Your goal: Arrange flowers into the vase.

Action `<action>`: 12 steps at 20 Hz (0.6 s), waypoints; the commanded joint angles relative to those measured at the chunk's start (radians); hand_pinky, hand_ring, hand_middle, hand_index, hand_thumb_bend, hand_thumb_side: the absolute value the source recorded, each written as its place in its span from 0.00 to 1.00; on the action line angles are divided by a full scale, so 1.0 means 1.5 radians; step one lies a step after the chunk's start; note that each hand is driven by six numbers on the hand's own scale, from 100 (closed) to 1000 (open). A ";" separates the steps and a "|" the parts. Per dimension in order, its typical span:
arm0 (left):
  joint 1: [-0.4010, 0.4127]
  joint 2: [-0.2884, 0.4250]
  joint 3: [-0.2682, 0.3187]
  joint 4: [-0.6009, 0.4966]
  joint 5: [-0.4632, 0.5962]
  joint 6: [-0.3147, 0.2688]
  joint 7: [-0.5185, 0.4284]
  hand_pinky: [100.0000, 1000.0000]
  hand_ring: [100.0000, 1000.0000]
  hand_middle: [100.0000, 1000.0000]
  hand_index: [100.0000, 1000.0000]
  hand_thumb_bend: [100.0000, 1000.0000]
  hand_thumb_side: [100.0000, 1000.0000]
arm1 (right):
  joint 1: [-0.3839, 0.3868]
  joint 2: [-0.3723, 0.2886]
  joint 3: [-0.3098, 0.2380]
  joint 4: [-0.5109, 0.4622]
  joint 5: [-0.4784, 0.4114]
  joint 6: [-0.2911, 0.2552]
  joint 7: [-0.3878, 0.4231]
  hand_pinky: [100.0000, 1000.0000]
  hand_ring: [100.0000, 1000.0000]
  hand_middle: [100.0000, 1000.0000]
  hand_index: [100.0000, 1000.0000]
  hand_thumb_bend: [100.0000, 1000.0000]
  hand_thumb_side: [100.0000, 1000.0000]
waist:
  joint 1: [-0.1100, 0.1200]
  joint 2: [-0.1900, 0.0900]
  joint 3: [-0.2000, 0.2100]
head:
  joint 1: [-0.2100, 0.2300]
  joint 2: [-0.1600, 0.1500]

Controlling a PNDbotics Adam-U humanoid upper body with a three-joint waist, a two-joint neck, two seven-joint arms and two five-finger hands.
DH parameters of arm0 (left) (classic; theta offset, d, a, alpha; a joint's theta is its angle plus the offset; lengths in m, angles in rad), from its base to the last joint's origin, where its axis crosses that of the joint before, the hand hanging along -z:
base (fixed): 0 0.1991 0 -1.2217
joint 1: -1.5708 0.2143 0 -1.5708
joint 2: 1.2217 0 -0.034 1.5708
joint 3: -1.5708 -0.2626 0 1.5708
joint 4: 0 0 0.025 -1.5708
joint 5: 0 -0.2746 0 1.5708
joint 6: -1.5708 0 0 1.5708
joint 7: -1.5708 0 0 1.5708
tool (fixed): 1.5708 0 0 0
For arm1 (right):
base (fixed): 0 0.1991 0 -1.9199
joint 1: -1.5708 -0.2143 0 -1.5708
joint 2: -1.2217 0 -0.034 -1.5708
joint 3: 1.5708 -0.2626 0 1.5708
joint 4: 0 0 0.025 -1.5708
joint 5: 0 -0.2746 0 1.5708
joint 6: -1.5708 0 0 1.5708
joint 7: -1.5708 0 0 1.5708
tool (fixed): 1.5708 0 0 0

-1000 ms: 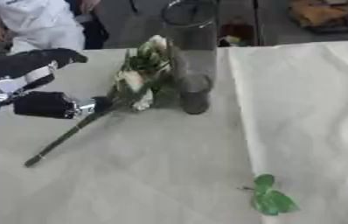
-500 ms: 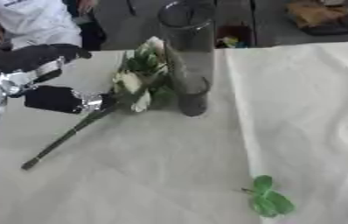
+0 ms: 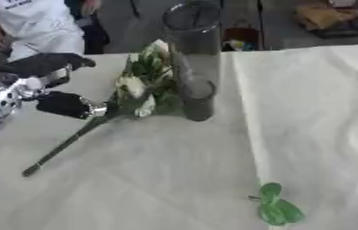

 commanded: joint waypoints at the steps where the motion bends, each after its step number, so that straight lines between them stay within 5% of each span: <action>1: -0.017 0.004 -0.004 0.027 -0.009 0.017 -0.026 0.98 0.96 0.94 1.00 0.57 0.77 | -0.006 -0.005 0.000 -0.012 -0.007 0.001 0.002 0.73 0.81 0.58 0.82 0.00 1.00 | 0.000 -0.010 -0.001 | 0.004 -0.009; 12: -0.054 -0.040 -0.031 0.135 -0.031 -0.004 -0.012 0.98 0.95 0.93 1.00 0.59 0.76 | -0.007 -0.003 0.003 -0.012 -0.010 0.004 0.007 0.73 0.81 0.57 0.82 0.00 1.00 | 0.004 -0.004 -0.010 | 0.009 -0.017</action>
